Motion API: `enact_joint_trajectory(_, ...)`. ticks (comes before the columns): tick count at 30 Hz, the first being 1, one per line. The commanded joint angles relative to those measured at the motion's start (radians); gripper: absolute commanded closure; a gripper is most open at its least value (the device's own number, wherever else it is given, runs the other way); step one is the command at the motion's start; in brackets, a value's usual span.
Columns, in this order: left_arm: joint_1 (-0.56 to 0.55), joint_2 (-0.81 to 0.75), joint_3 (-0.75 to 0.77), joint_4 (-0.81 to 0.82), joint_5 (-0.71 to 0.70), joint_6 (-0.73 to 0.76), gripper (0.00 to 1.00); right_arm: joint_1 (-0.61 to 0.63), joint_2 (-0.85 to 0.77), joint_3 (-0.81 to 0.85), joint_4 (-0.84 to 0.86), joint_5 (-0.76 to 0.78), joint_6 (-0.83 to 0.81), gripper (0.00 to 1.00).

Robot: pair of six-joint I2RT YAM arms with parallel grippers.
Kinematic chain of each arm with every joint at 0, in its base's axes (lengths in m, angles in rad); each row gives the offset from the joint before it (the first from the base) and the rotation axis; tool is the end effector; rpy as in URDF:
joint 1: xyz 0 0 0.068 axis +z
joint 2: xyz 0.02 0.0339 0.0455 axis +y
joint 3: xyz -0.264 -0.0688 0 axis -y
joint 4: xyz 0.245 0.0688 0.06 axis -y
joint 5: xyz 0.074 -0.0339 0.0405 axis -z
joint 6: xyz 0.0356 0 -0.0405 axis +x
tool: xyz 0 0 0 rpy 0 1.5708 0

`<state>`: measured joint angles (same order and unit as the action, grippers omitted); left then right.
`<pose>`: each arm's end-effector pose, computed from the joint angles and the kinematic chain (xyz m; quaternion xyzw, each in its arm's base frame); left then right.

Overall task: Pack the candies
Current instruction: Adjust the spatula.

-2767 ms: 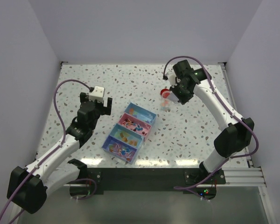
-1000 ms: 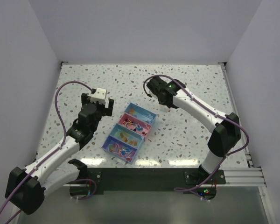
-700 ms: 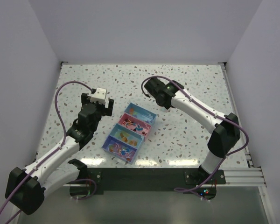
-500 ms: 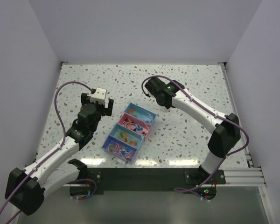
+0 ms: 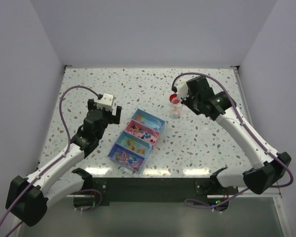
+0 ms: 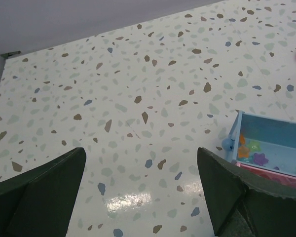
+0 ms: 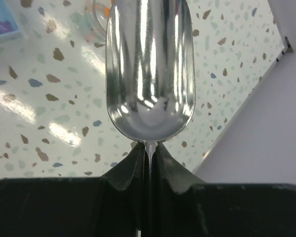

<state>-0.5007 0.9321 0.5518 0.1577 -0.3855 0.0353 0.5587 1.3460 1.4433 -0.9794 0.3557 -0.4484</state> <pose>0.1966 -0.0923 0.2666 0.0878 0.7711 0.0043 0.6306 0.2333 0.1312 0.3715 -0.3947 0.8403 -0.1480 0.3409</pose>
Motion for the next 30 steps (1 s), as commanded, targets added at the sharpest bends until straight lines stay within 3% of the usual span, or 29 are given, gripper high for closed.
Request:
enact_joint_trajectory(1,-0.007,0.027,0.091,-0.041,0.060,-0.078,0.00,-0.031,-0.031,-0.055,0.126,-0.230,0.057,1.00)
enact_joint_trajectory(13,-0.006,0.145,0.356,-0.155,0.406,-0.210,0.00,-0.056,-0.065,-0.208,0.395,-0.662,0.177,1.00)
enact_joint_trajectory(24,-0.004,0.286,0.480,-0.224,0.625,-0.294,0.04,-0.054,-0.053,-0.259,0.505,-0.827,0.211,1.00)
enact_joint_trajectory(30,-0.004,0.355,0.522,-0.236,0.660,-0.322,0.07,-0.056,-0.050,-0.259,0.505,-0.857,0.203,1.00)
